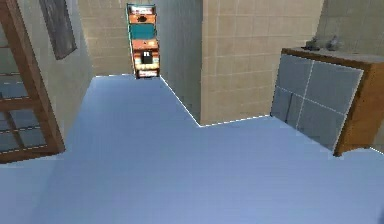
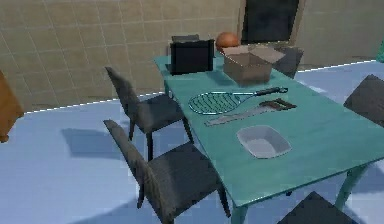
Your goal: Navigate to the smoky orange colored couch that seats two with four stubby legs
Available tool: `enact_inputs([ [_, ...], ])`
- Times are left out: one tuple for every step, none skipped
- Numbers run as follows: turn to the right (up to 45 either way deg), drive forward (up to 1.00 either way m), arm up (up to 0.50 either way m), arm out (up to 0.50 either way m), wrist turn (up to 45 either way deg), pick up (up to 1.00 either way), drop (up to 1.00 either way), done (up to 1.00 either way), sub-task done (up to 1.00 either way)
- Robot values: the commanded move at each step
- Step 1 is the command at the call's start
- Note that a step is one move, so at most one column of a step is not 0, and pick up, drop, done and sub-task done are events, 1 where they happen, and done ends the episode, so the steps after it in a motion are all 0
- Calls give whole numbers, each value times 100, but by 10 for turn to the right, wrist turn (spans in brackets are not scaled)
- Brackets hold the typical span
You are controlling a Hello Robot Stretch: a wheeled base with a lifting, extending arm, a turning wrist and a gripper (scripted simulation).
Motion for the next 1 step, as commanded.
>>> enact_inputs([
  [-420,0,0,0,0,0,0,0,0],
])
